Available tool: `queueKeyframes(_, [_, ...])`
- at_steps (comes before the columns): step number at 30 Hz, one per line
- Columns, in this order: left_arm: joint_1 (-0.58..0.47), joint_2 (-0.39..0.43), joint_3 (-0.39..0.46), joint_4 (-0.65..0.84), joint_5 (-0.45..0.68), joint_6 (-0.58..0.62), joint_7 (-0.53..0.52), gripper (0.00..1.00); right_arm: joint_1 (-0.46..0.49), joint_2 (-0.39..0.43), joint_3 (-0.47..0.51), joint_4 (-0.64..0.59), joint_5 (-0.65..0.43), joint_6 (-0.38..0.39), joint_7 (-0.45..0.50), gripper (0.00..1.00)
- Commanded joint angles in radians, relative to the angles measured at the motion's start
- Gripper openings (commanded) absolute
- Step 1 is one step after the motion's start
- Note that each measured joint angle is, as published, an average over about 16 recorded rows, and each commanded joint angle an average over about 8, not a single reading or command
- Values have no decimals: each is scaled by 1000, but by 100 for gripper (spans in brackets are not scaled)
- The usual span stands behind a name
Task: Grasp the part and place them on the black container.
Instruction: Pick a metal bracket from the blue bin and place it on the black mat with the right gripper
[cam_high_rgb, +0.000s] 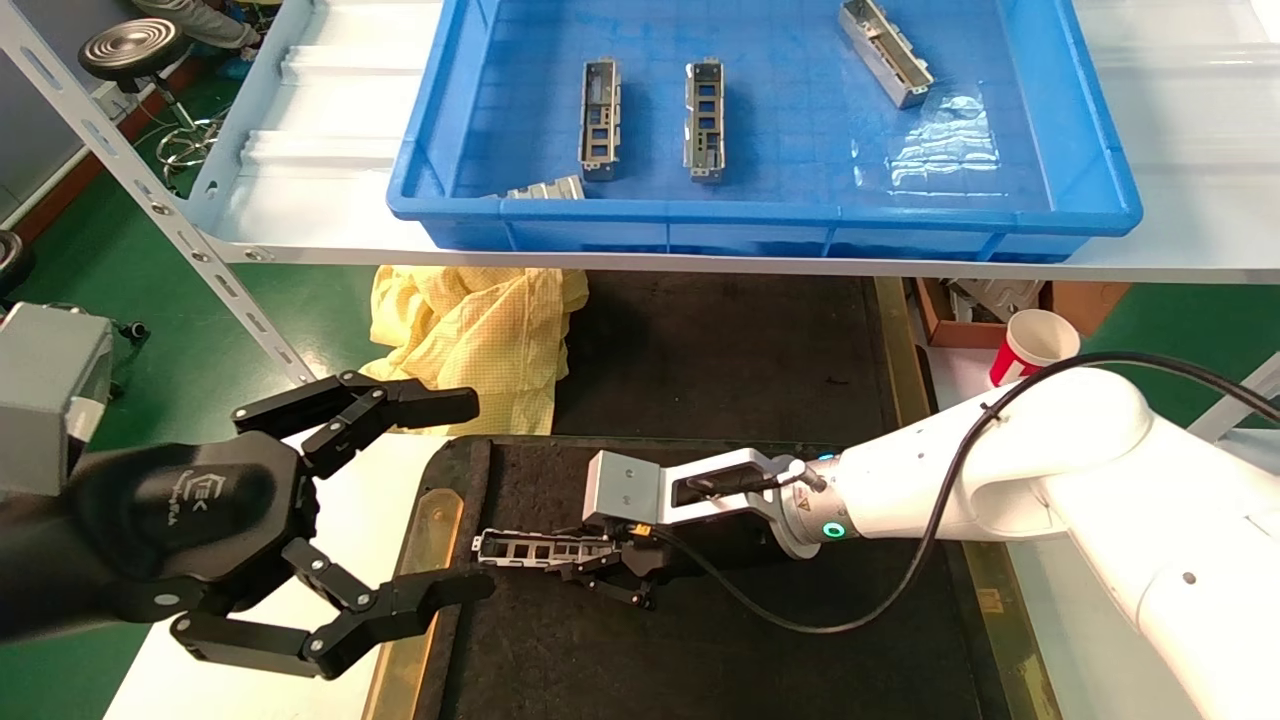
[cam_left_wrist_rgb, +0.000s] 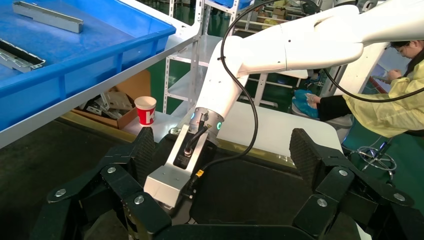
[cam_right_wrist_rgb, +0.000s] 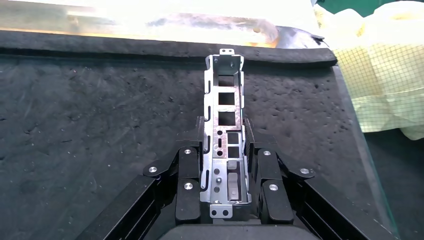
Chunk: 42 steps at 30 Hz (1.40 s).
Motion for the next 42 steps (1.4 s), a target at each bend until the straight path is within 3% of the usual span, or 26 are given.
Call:
queueKeyframes(1, [0,0,0,0,0,0,0,100,-4,0,-6,3,6,4,2,0])
queueKeyframes(18, [0,0,0,0,0,0,0,100,-25,-4,-69,48,67,78,22,2])
queueKeyframes(19, [0,0,0,0,0,0,0,100,-25,-4,-73,50,70,82,23,8])
queueKeyframes(25, [0,0,0,0,0,0,0,100,-24,-3,-96,56,89,101,25,83])
queueKeyframes(27, [0,0,0,0,0,0,0,100,-22,-2,-102,55,95,103,24,100])
queueKeyframes(42, [0,0,0,0,0,0,0,100,4,7,-107,9,176,53,-27,100])
